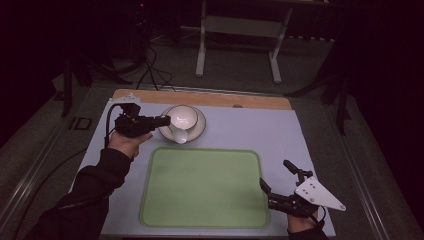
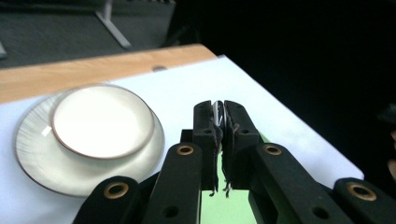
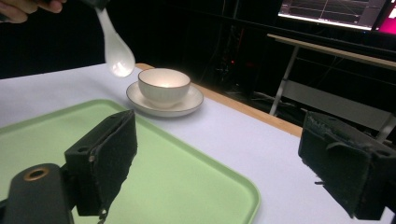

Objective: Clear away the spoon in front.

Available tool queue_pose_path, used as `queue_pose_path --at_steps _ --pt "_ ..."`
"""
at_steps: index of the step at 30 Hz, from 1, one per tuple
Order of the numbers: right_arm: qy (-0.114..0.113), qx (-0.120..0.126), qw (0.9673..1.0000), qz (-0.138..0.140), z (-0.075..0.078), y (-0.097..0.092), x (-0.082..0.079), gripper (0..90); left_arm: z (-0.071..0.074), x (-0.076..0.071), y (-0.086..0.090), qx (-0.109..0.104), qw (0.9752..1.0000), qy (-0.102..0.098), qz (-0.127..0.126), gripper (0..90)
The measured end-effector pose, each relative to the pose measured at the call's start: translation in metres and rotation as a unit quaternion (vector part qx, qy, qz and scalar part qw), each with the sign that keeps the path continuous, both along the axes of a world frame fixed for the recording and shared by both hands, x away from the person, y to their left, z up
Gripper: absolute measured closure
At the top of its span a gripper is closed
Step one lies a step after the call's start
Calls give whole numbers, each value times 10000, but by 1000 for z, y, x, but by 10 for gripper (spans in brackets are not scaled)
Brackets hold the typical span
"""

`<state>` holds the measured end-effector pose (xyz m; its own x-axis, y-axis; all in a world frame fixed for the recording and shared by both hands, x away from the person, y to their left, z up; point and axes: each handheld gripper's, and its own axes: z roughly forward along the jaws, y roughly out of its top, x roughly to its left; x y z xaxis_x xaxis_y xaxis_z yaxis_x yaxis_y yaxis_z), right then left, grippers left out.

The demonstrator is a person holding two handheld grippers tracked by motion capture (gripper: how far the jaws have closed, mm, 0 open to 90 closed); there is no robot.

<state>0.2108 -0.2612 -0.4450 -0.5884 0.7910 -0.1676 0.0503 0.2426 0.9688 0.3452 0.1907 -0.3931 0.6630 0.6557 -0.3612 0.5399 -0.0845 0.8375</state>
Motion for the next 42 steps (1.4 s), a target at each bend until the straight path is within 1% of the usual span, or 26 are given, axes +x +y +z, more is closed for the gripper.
queue_pose_path --at_steps 1,3,6,8,11,14,15,16,19,20,21,22,25,28,29,30,32,33,34,36,37,38,39,40,41,42 --pt "-5 -2 10000 3 0 0 0 116 0 -2 -1 55 9999 48 -104 843" --pt "-6 -6 10000 8 0 0 0 116 0 -6 -4 162 9996 78 -218 843" --pt "4 -11 10000 13 0 1 1 116 0 -11 -9 282 9984 171 -454 843" --pt "20 -5 10000 20 -1 1 1 116 1 -15 -13 372 9974 187 -593 843" --pt "25 -15 10000 26 -1 2 1 116 1 -18 -19 494 9947 259 -864 843" --pt "26 -18 10000 35 -1 2 1 116 -2 -22 -24 682 9906 334 -1141 843" --pt "34 -18 10000 34 -1 2 1 116 -4 -23 -25 740 9887 374 -1249 843" --pt "31 -15 10000 34 -1 2 0 116 -6 -24 -27 801 9875 386 -1299 842" --pt "44 -17 10000 35 -1 1 1 116 -10 -26 -30 907 9819 529 -1579 843" --pt "50 -18 10000 45 -2 2 1 116 -12 -27 -31 960 9787 583 -1718 843" --pt "54 -22 10000 46 -2 2 2 116 -13 -27 -33 1018 9764 623 -1800 843" --pt "61 -18 10000 48 -2 2 2 116 -15 -28 -34 1050 9734 701 -1910 842" --pt "56 -39 10000 53 -2 2 2 116 -19 -29 -39 1218 9663 798 -2124 842" --pt "56 -24 10000 50 -2 2 2 116 -22 -31 -43 1370 9595 882 -2297 842" --pt "56 -24 10000 50 -2 2 2 116 -22 -31 -43 1370 9595 882 -2297 842" --pt "60 -20 10000 49 -2 2 2 116 -25 -32 -46 1431 9553 973 -2397 842" --pt "63 -17 10000 54 -2 2 2 116 -27 -33 -48 1469 9513 1033 -2504 841" --pt "72 -20 10000 56 -2 2 2 116 -29 -33 -49 1505 9483 1078 -2578 842" --pt "85 -41 9999 68 -2 2 2 117 -31 -34 -51 1535 9465 1077 -2625 842" --pt "100 -51 9999 75 -3 3 2 117 -34 -35 -54 1559 9424 1165 -2722 842" --pt "106 -50 9999 77 -3 3 2 117 -36 -35 -56 1576 9410 1192 -2749 841" --pt "107 -49 9999 75 -3 4 2 117 -38 -35 -57 1577 9377 1252 -2831 841" --pt "103 -48 9999 73 -3 4 2 117 -40 -36 -59 1602 9359 1261 -2872 841" --pt "93 -46 9999 74 -3 3 2 117 -43 -36 -61 1651 9321 1310 -2944 842" --pt "77 -53 9999 67 -2 3 2 117 -44 -36 -62 1658 9295 1329 -3013 841" --pt "79 -51 9999 67 -3 3 2 117 -47 -36 -63 1656 9286 1356 -3030 841"
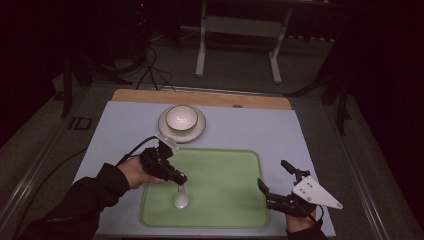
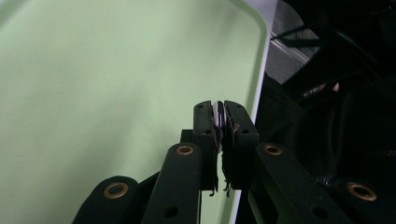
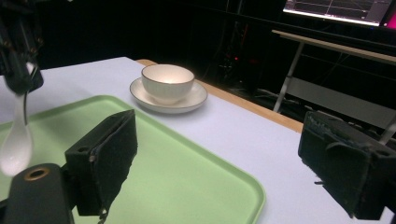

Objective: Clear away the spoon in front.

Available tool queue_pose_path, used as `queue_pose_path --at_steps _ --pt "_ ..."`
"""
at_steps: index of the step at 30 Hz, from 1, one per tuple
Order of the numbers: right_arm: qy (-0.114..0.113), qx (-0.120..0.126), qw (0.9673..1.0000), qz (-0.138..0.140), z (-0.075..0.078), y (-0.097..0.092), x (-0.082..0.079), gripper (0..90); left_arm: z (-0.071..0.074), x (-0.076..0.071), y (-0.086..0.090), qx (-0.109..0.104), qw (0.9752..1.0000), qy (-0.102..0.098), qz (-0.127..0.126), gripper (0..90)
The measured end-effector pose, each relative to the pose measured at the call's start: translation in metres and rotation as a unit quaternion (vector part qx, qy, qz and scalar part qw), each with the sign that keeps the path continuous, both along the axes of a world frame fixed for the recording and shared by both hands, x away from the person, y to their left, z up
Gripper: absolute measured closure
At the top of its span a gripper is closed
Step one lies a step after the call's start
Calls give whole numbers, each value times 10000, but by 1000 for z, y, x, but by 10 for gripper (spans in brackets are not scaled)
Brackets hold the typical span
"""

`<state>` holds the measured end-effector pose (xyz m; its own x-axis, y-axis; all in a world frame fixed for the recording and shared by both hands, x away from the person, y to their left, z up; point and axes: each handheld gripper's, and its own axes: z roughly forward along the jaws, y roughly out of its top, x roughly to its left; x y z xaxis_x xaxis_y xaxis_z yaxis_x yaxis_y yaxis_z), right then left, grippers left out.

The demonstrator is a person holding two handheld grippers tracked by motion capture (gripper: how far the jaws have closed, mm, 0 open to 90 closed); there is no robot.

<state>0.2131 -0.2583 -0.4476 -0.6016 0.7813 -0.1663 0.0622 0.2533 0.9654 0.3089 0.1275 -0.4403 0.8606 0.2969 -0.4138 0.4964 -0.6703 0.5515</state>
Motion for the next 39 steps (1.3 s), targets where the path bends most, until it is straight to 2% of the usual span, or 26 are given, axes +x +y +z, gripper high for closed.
queue_pose_path --at_steps 4,8,10,12,14,16,17,19,22,24,27,28,31,32,35,39 --pt "18 15 10000 4 0 0 0 117 -9 1 -4 46 9999 81 -60 841" --pt "14 -2 10000 1 0 0 0 117 -15 7 -4 -161 9997 175 44 840" --pt "19 -5 10000 1 0 0 0 117 -18 10 -4 -240 9993 221 164 837" --pt "14 -8 10000 4 0 -1 1 117 -21 13 -4 -254 9986 256 380 829" --pt "25 -11 10000 2 -1 0 1 117 -25 16 -4 -314 9969 310 656 821" --pt "22 -24 10000 7 -1 0 1 117 -31 19 -3 -398 9941 323 960 813" --pt "17 -26 10000 9 -1 0 1 117 -34 20 -3 -433 9922 402 1096 812" --pt "20 -26 10000 6 0 0 1 117 -39 22 -4 -449 9881 422 1408 803" --pt "44 -20 10000 11 -1 0 1 117 -45 23 -5 -397 9823 441 1775 793" --pt "65 -25 10000 15 -1 0 2 117 -49 23 -8 -338 9790 326 1981 796" --pt "62 -31 10000 29 -1 1 2 117 -58 23 -11 -317 9722 375 2288 810" --pt "61 -33 10000 31 -1 1 1 117 -62 23 -11 -330 9699 469 2367 814" --pt "69 -31 10000 32 -1 0 2 117 -71 24 -13 -330 9647 554 2552 821" --pt "71 -27 10000 34 -1 0 2 118 -74 24 -13 -312 9633 544 2611 820" --pt "76 -32 10000 49 -1 1 2 117 -81 27 -14 -370 9563 580 2841 824" --pt "90 -52 9999 74 -2 1 2 117 -91 31 -14 -423 9497 605 3044 823"
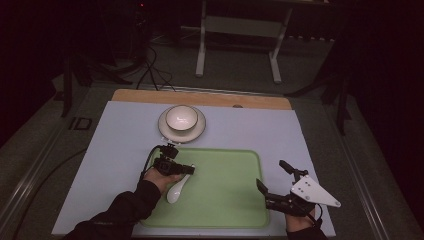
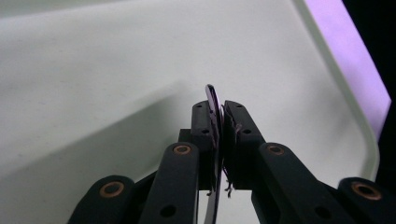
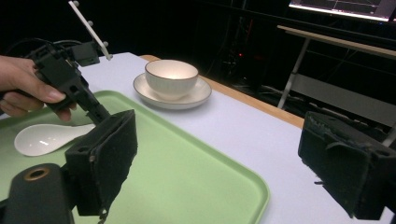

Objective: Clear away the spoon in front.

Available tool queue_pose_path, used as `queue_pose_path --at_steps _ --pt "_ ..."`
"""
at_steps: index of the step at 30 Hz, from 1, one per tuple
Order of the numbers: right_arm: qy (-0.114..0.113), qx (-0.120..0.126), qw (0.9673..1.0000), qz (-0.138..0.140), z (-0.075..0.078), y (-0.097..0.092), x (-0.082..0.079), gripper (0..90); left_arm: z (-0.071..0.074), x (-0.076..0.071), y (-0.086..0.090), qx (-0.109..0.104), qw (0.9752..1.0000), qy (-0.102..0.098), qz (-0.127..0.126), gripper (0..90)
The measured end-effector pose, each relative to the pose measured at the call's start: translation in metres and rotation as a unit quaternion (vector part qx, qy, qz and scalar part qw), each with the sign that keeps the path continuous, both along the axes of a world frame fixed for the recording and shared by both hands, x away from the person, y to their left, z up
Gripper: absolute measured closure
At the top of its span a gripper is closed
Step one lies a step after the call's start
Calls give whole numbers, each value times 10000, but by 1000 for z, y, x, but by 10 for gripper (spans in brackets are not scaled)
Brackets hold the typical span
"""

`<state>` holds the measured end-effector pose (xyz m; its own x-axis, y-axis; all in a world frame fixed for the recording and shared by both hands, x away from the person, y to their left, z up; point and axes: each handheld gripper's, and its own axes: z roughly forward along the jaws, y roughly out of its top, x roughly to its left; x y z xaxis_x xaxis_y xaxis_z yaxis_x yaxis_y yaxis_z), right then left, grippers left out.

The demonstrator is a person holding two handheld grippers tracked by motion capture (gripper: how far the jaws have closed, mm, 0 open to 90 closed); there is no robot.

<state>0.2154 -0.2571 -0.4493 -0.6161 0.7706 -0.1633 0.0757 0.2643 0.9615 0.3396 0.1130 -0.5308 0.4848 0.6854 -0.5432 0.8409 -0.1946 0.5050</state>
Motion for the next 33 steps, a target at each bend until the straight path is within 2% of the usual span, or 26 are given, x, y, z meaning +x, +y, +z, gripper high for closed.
queue_pose_path --at_steps 5,9,17,21,26,28,33 --pt "32 -4 10000 26 -1 0 1 118 -10 4 -2 14 9999 21 126 813" --pt "59 -15 10000 54 -1 0 1 118 -12 7 -1 165 9996 -47 231 780" --pt "81 -14 9999 79 -1 0 1 118 -11 11 3 264 9991 -117 299 752" --pt "79 -7 9999 86 -1 0 2 118 -8 11 3 457 9984 -252 232 727" --pt "76 -18 9999 103 0 0 1 118 -5 10 5 667 9965 -416 277 679" --pt "71 -19 9999 103 0 0 1 118 -3 9 5 665 9964 -466 247 683" --pt "81 -12 9999 108 0 0 2 119 4 3 -2 760 9954 -575 104 829"
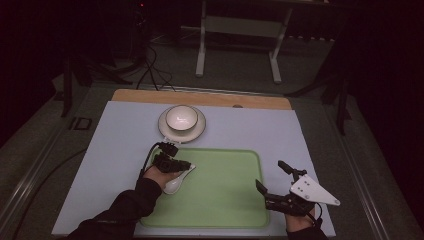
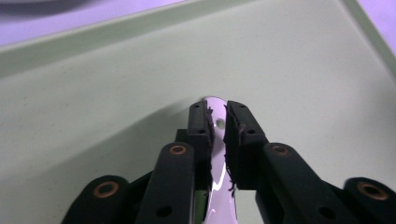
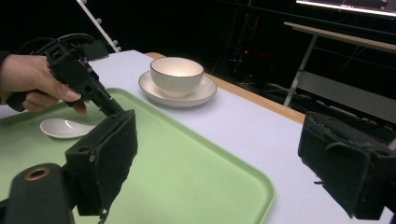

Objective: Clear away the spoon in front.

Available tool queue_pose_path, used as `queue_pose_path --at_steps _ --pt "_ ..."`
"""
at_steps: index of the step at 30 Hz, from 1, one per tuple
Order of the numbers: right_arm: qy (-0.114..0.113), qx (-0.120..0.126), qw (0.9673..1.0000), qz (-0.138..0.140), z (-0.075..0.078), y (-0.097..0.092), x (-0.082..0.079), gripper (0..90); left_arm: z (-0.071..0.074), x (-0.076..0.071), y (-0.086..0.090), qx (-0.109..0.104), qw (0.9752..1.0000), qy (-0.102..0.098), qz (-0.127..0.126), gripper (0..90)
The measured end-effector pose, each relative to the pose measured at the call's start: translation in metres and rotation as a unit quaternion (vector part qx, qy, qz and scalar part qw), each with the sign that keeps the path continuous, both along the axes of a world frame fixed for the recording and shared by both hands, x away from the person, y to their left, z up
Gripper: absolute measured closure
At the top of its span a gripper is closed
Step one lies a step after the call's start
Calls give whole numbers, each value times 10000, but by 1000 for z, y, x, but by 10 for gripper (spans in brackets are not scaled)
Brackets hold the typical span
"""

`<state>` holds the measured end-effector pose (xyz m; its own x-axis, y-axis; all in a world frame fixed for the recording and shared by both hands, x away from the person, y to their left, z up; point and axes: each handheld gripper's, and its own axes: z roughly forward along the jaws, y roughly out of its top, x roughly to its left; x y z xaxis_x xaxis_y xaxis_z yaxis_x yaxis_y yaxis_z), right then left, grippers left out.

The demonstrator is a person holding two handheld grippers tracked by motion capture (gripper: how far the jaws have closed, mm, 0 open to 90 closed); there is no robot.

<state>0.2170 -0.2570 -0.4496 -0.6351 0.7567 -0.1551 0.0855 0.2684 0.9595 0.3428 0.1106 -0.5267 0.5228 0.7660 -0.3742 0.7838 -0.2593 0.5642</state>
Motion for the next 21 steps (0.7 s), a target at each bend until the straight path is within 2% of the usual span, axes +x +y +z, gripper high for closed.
queue_pose_path --at_steps 4,9,11,16,18,21 --pt "1 -12 10000 2 0 1 -1 119 6 -3 -5 97 9998 -182 -25 861" --pt "32 -9 10000 4 0 1 0 119 5 -6 -14 78 9991 17 -406 889" --pt "26 -13 10000 6 0 1 0 119 3 -8 -18 161 9984 48 -540 889" --pt "30 -14 10000 2 0 1 0 119 -2 -5 -17 251 9983 120 -519 889" --pt "28 -15 10000 5 0 1 0 118 -2 -3 -14 338 9984 72 -454 889" --pt "36 -13 10000 10 0 1 0 119 -2 0 -7 337 9990 48 -300 888"
